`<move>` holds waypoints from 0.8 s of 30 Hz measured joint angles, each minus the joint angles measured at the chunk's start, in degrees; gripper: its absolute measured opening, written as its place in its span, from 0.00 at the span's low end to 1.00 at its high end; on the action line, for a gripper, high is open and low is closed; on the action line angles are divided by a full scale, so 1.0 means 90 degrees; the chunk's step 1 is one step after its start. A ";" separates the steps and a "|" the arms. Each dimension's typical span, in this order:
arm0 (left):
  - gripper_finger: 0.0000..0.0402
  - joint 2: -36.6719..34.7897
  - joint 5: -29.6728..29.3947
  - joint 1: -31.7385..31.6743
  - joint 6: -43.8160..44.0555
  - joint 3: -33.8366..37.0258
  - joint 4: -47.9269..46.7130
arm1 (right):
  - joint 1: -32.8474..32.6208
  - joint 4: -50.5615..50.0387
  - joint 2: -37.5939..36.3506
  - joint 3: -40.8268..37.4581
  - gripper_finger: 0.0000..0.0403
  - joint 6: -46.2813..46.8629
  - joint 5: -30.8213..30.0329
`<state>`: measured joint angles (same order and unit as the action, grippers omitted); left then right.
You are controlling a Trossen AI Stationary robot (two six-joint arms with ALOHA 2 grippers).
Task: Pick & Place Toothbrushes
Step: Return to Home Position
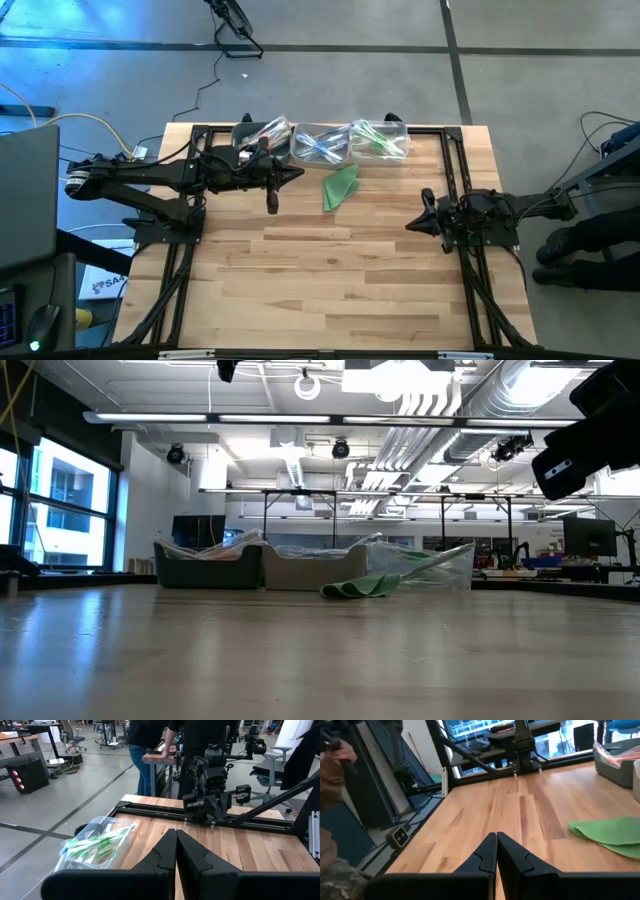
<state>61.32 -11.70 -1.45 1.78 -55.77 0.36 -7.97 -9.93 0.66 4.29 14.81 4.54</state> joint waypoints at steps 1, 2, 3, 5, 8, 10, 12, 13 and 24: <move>0.01 0.0000 0.0000 -0.0001 0.0000 0.0000 0.0000 | 0.0000 -0.0006 0.0002 0.0000 0.01 0.0001 -0.0017; 0.01 0.0000 0.0000 -0.0001 0.0000 0.0000 -0.0001 | -0.0002 -0.0010 0.0003 0.0000 0.01 0.0015 -0.0065; 0.01 0.0000 0.0000 -0.0001 0.0000 0.0000 -0.0002 | -0.0002 -0.0023 0.0004 0.0000 0.01 0.0042 -0.0180; 0.01 0.0000 0.0002 0.0000 0.0000 0.0000 -0.0005 | 0.0000 -0.0040 0.0008 0.0000 0.01 0.0014 -0.0409; 0.01 0.0000 0.0002 0.0000 0.0000 0.0000 -0.0007 | 0.0000 -0.0048 0.0008 0.0000 0.01 -0.0003 -0.0644; 0.01 0.0000 0.0002 0.0000 0.0000 0.0000 -0.0007 | 0.0000 -0.0046 0.0010 0.0000 0.01 0.0064 -0.0642; 0.01 0.0000 0.0002 0.0000 0.0000 0.0000 -0.0008 | -0.0001 -0.0047 0.0010 -0.0001 0.01 0.0205 -0.0607; 0.01 0.0000 0.0003 0.0000 0.0000 0.0000 -0.0010 | -0.0002 -0.0047 0.0010 -0.0002 0.01 0.0317 -0.0603; 0.01 -0.0306 0.0380 0.0000 -0.0127 0.0002 -0.0339 | 0.0000 -0.0047 0.0013 -0.0007 0.01 0.0674 -0.0639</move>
<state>58.56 -8.28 -1.45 0.63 -55.75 -2.69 -7.97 -10.35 0.78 4.23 20.88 -1.21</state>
